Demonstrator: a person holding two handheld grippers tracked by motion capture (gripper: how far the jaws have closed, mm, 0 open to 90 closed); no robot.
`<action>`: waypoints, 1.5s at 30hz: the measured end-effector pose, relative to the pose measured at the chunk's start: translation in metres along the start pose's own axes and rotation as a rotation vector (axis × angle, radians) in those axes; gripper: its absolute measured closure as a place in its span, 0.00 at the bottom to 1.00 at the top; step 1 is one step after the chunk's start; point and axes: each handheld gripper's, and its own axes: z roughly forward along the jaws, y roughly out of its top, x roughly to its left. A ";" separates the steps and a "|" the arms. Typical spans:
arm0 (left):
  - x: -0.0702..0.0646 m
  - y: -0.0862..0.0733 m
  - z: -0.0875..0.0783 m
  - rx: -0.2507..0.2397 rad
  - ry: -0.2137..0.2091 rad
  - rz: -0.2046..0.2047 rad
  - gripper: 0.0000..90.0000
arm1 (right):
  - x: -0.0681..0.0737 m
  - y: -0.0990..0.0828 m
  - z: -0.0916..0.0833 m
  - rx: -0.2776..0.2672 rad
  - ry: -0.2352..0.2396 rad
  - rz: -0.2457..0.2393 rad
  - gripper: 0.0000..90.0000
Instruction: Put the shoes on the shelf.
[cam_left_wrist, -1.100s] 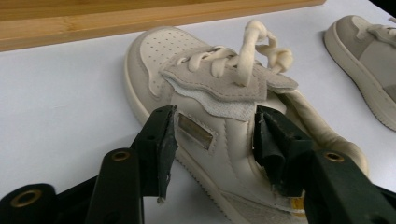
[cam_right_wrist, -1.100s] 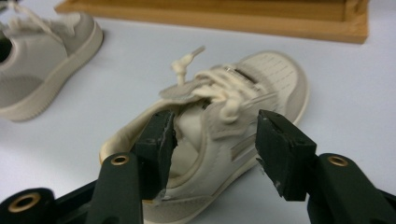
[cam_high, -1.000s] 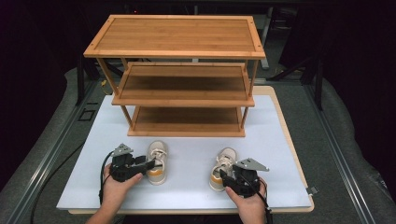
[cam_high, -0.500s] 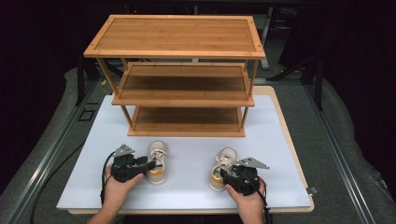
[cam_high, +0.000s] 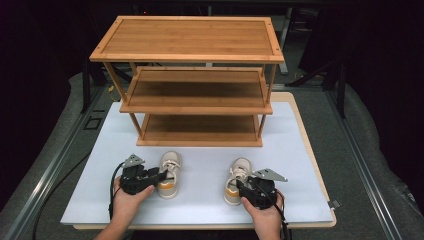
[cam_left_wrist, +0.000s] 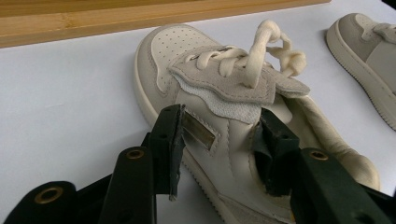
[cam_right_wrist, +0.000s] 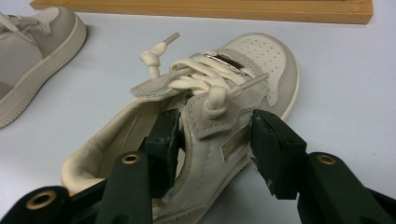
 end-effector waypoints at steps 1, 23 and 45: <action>0.000 0.000 0.000 -0.002 0.002 -0.003 0.63 | 0.000 0.000 0.000 -0.002 0.000 0.004 0.60; -0.035 0.003 0.018 -0.007 -0.034 -0.030 0.63 | 0.026 0.016 0.034 0.010 0.176 -0.083 0.63; -0.049 0.010 0.032 -0.001 -0.046 -0.019 0.63 | 0.038 0.024 0.050 0.018 0.235 -0.095 0.63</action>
